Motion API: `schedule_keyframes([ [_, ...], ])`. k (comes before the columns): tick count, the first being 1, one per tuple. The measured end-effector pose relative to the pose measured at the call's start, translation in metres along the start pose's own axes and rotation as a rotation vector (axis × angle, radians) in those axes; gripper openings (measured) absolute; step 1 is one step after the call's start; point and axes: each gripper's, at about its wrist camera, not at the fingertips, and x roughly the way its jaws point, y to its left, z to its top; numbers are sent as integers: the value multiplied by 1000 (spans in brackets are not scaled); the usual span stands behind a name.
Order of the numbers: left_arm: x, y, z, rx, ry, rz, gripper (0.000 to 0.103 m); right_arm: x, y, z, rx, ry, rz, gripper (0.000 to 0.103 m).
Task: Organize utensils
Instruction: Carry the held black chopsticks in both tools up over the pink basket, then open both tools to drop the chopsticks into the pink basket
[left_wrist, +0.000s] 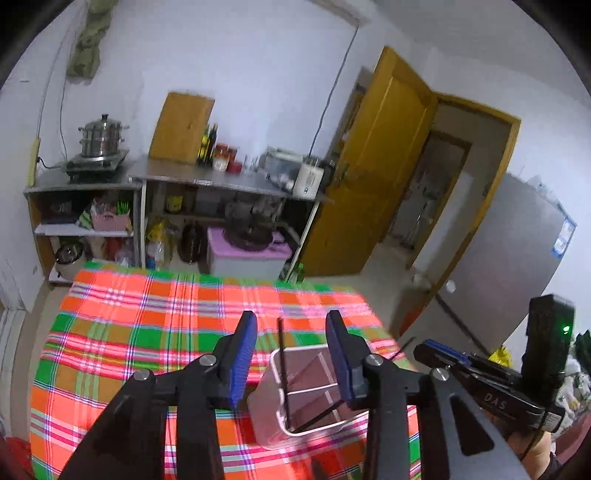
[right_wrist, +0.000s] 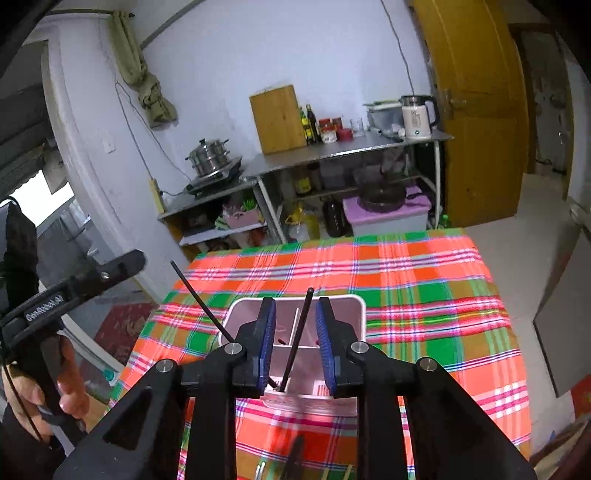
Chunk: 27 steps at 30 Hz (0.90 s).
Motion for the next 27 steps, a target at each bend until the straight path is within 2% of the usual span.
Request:
schedule_keyframes([
  [4,-34,-9,2,11,-70,10,38,-35,-3,0,13,-64,11,23],
  [7,-57,-17,-11,15,-96,8,38,-66,-4,-11,17,-113,7,23],
  [14,-90,-26,-74,19,-76,8,38,-111,-5,-68,7,-118,-23,23],
  [19,-103,-33,-135,34,-9,8,38,-128,-5,-114,3,-84,-47,23],
  [27,-101,-32,-218,21,144,-19,35,-121,-16,-184,49,44,-68,23],
])
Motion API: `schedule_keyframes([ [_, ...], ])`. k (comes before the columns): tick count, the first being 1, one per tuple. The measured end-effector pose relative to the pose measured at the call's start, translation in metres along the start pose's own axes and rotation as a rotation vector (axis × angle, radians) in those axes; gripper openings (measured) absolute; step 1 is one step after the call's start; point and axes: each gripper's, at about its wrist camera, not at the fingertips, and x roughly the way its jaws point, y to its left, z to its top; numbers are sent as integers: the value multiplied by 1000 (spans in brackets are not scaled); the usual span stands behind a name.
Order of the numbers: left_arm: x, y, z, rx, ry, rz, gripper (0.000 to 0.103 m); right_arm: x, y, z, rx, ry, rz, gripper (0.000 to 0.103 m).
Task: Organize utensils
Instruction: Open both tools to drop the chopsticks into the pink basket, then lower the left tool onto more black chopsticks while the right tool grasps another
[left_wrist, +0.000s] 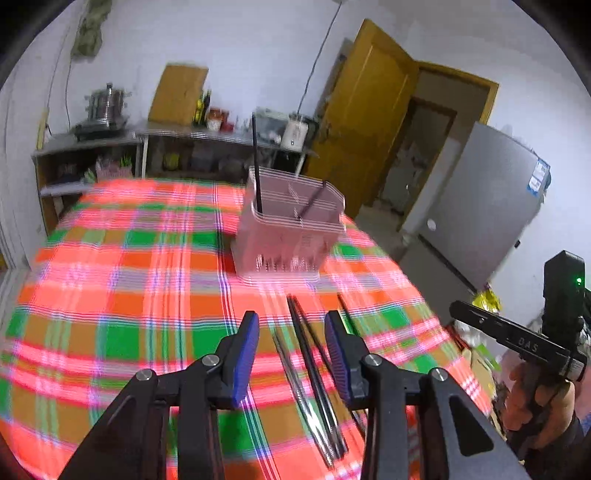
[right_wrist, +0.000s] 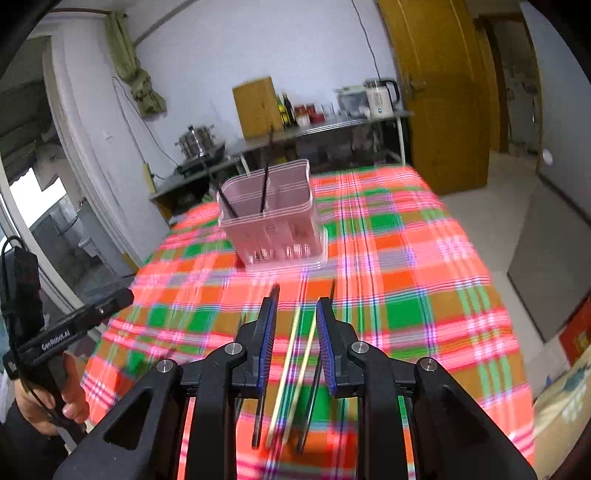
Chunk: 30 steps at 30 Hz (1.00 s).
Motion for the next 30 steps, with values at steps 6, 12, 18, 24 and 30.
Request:
schedule_keyframes([
  [6,21,-4,-26,-1,78,1,26,14,-6,-24,10,64,-4,23],
  [12,41,-9,-25,8,122,-19,25,28,-11,-29,12,96,-14,23],
  [18,67,-16,-21,9,167,-44,25,48,-16,-31,22,133,-12,22],
  [24,98,-18,-12,12,210,-41,25,70,-23,-30,34,176,-15,21],
  [30,128,-15,-8,-2,255,-38,25,97,-27,-27,30,217,-21,16],
])
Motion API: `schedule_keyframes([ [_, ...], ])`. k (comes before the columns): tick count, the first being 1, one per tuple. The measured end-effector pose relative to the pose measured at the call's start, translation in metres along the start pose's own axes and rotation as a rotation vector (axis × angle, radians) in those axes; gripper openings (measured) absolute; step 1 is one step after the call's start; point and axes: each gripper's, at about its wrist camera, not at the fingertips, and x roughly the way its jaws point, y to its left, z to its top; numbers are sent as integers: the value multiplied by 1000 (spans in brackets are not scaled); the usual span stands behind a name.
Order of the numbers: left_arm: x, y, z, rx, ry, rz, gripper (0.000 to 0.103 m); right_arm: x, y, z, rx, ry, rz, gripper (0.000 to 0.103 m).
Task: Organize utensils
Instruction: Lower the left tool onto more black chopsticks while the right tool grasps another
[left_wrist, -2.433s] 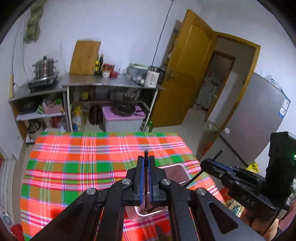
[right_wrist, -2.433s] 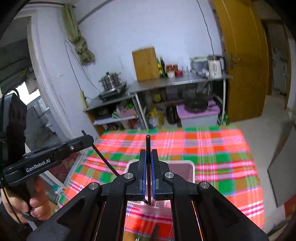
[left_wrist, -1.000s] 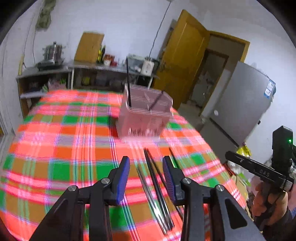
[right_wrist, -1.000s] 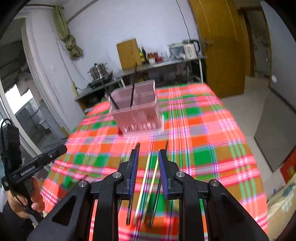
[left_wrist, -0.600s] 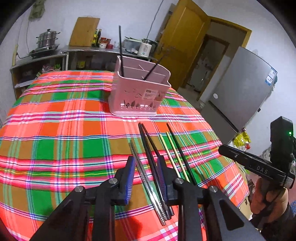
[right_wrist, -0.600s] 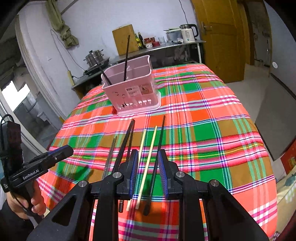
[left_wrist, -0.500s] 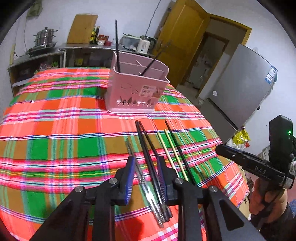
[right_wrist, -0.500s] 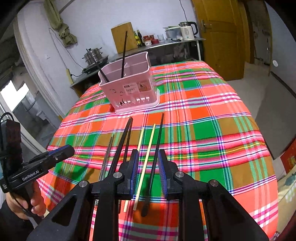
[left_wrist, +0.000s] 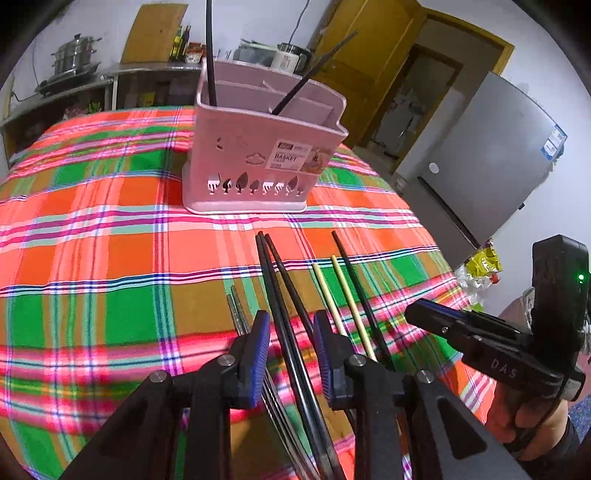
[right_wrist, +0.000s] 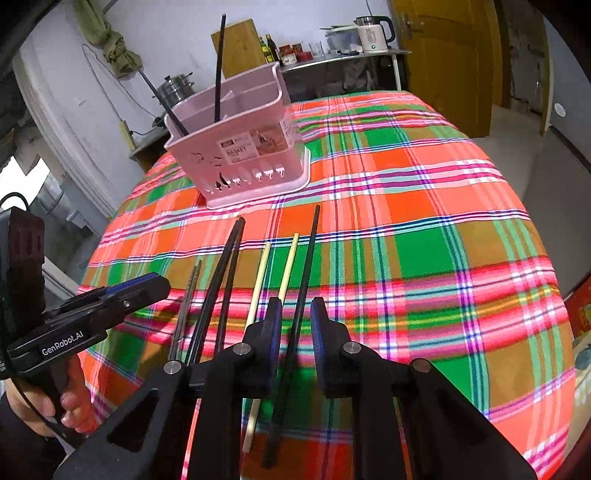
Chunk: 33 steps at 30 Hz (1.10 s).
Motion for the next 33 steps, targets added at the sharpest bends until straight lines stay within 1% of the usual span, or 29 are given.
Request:
schedule_keyframes([
  [7,29,4,12,14,39,55,25,25,-3,8,-9,41,-3,16],
  [16,55,9,18,19,82,87,25,42,-10,11,6,68,-11,16],
  [21,60,3,18,44,83,109,25,47,-9,13,-4,70,-19,16],
  [24,60,3,18,53,85,116,22,48,-7,15,-19,76,-30,16],
  [26,59,4,18,56,86,133,17,48,-7,15,-18,78,-33,16],
  [33,61,8,22,62,99,153,15,49,-10,18,-2,85,-32,16],
])
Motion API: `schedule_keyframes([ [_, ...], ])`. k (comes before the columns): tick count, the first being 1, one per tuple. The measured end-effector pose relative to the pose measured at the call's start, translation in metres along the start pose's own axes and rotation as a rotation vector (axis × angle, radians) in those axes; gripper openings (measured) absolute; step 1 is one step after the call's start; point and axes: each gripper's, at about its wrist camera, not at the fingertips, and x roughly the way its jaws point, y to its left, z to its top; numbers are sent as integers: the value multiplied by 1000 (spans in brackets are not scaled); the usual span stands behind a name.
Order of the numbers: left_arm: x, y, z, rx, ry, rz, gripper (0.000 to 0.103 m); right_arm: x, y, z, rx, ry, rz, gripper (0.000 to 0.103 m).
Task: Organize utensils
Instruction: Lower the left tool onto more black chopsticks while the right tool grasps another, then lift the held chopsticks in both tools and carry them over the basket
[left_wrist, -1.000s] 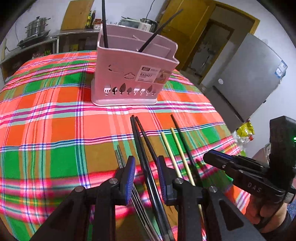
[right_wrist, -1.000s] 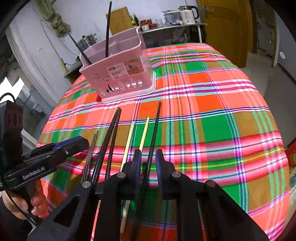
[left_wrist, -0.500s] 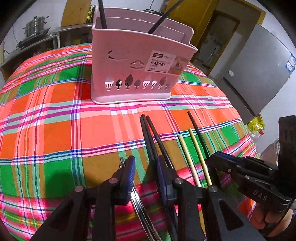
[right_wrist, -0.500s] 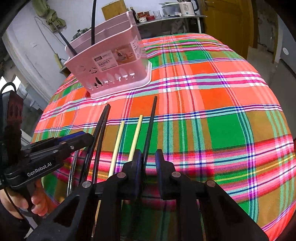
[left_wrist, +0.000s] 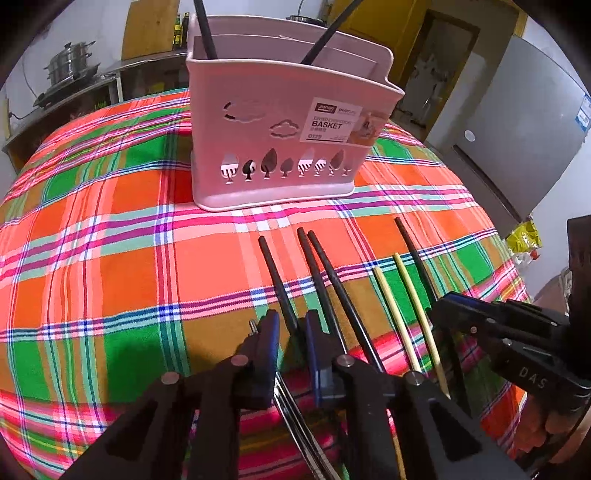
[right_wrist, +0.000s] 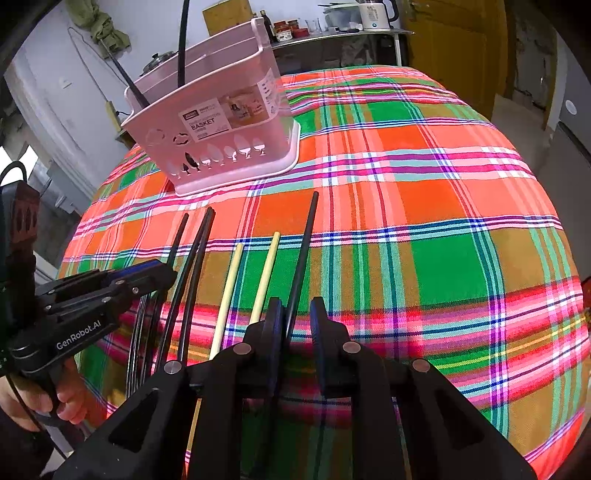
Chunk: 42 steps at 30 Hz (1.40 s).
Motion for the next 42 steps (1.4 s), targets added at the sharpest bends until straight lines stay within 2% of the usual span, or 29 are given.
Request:
schedule_keyframes([
  [3,3,1,7,-2,14,3,15,2,-1,4,7,8,-1,16],
  [5,5,2,11,0,19,14,10,4,-1,9,15,15,-3,16],
  [16,7,8,13,-25,6,-7,9,20,0,34,18,43,-17,16],
  [18,7,8,14,-26,11,-6,8,22,0,36,17,49,-46,8],
  [22,8,7,18,-33,13,-14,7,22,2,37,2,50,-53,6],
  [25,4,6,22,-57,7,-49,6,17,2,37,-5,46,-42,5],
  [32,-35,8,33,-81,-60,-112,5,-14,7,41,-11,-22,-25,5],
  [42,-120,-6,49,-12,-206,-148,5,-87,24,56,-39,-182,-10,5],
])
